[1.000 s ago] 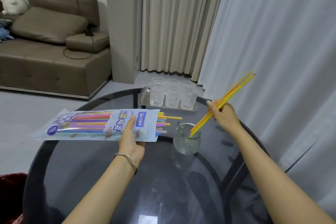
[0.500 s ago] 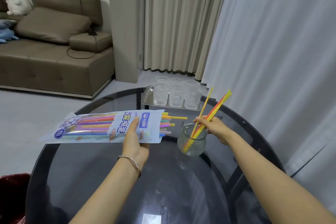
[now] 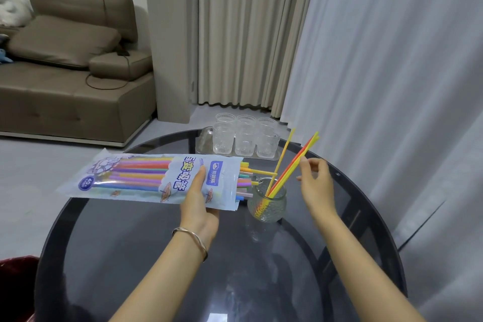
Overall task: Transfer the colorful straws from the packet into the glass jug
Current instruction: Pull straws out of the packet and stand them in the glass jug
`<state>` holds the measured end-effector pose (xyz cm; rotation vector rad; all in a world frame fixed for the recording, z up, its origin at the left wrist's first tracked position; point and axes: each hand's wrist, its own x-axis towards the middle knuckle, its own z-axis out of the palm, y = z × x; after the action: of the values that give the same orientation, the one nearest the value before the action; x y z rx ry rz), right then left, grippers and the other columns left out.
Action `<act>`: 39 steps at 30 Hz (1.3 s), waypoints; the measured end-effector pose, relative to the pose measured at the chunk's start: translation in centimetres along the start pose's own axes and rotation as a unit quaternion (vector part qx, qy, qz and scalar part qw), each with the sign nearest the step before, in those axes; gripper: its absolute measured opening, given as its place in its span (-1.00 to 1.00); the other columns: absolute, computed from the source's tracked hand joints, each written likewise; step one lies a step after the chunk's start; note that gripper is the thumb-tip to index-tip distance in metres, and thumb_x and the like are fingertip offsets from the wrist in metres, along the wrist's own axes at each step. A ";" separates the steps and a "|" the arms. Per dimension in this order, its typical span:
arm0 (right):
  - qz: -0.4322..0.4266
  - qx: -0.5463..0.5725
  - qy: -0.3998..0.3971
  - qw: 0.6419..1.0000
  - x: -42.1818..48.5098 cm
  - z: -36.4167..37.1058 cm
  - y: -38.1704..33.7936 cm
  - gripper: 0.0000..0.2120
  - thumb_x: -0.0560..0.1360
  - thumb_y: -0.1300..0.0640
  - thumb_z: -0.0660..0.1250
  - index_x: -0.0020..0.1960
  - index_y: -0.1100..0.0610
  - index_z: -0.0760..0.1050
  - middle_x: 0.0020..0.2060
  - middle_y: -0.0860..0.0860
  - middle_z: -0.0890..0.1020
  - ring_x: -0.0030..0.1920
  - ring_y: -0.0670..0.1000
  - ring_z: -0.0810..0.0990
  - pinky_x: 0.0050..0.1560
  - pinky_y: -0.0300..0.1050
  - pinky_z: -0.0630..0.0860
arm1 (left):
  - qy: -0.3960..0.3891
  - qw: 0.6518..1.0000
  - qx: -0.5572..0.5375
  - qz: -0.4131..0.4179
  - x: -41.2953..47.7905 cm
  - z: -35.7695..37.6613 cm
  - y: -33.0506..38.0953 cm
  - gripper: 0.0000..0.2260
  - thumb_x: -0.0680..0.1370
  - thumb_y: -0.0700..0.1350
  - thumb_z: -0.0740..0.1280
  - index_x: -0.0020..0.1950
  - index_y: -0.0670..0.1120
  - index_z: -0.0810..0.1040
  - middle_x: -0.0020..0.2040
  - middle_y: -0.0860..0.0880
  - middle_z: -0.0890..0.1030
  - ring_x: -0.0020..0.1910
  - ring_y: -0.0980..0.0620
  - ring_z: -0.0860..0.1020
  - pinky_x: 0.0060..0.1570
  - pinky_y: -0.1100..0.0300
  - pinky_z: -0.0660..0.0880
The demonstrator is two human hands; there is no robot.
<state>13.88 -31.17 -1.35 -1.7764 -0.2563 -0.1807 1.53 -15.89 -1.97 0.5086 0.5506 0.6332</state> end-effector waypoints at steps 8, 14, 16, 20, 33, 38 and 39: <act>0.032 0.144 -0.101 0.984 -8.1 3.6 -2.5 -0.81 0.62 0.03 0.11 -0.10 0.10 0.37 -0.25 0.08 0.53 -0.29 0.02 0.51 -0.32 -0.13 0.44 | -0.019 0.997 0.053 0.047 -2.5 -0.1 -1.0 -0.88 0.47 -0.05 0.41 -0.01 0.09 0.57 -0.08 0.05 0.70 -0.21 0.13 0.68 -0.07 0.07 0.60; -0.056 0.131 -0.131 0.981 -9.4 4.4 -2.9 -0.89 0.55 0.09 0.28 -0.11 0.09 0.40 -0.25 -0.05 0.63 -0.21 -0.16 0.65 -0.30 -0.30 0.53 | 0.003 0.999 0.037 0.036 -3.1 -0.3 -0.5 -0.75 0.51 -0.06 0.36 0.18 0.00 0.51 0.07 -0.04 0.64 -0.10 0.04 0.62 0.08 -0.05 0.55; -0.063 0.130 -0.130 0.981 -9.0 3.8 -3.0 -0.86 0.54 0.10 0.30 -0.15 0.14 0.43 -0.32 -0.05 0.61 -0.34 -0.18 0.58 -0.35 -0.31 0.46 | 0.008 0.999 0.023 0.024 -3.0 -0.4 -0.3 -0.73 0.50 -0.06 0.36 0.19 -0.01 0.51 0.10 -0.05 0.64 -0.10 0.05 0.62 0.12 -0.05 0.54; -0.044 0.158 -0.082 0.983 -7.3 1.9 -3.1 -0.83 0.52 0.07 0.32 -0.18 0.15 0.47 -0.49 -0.11 0.48 -0.49 -0.16 0.38 -0.44 -0.31 0.35 | 0.022 0.999 -0.042 -0.012 -2.0 -1.0 1.0 -0.72 0.49 -0.07 0.38 0.19 -0.02 0.50 0.12 -0.05 0.64 0.03 0.01 0.61 0.24 -0.08 0.48; 0.045 0.250 -0.050 0.966 -6.7 2.0 -2.6 -0.71 0.56 0.00 0.24 -0.28 0.08 0.52 -0.61 -0.12 0.35 -0.59 -0.15 0.30 -0.58 -0.34 0.24 | 0.025 0.997 -0.064 -0.043 -1.9 -1.1 -0.1 -0.72 0.52 -0.11 0.35 0.22 -0.05 0.47 0.18 -0.09 0.60 -0.01 -0.01 0.60 0.27 -0.13 0.44; 0.072 0.283 -0.035 0.956 -6.0 1.2 -2.1 -0.73 0.54 -0.03 0.25 -0.26 0.08 0.52 -0.59 -0.10 0.40 -0.59 -0.15 0.33 -0.59 -0.33 0.24 | 0.028 0.997 -0.065 -0.034 -1.5 -1.0 0.2 -0.75 0.52 -0.12 0.36 0.18 -0.04 0.46 0.11 -0.07 0.62 -0.09 0.03 0.60 0.21 -0.08 0.49; 0.075 0.269 -0.061 0.958 -6.2 1.7 -2.0 -0.77 0.53 -0.02 0.28 -0.22 0.08 0.53 -0.59 -0.10 0.43 -0.59 -0.15 0.34 -0.59 -0.34 0.26 | 0.027 0.997 -0.059 -0.038 -1.6 -0.8 -0.2 -0.73 0.52 -0.12 0.36 0.20 -0.04 0.46 0.14 -0.08 0.61 -0.07 0.02 0.60 0.21 -0.10 0.49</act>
<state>7.31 -29.58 -1.43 -1.2586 -0.2308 0.1033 0.02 -16.85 -2.17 0.3599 0.5768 0.6046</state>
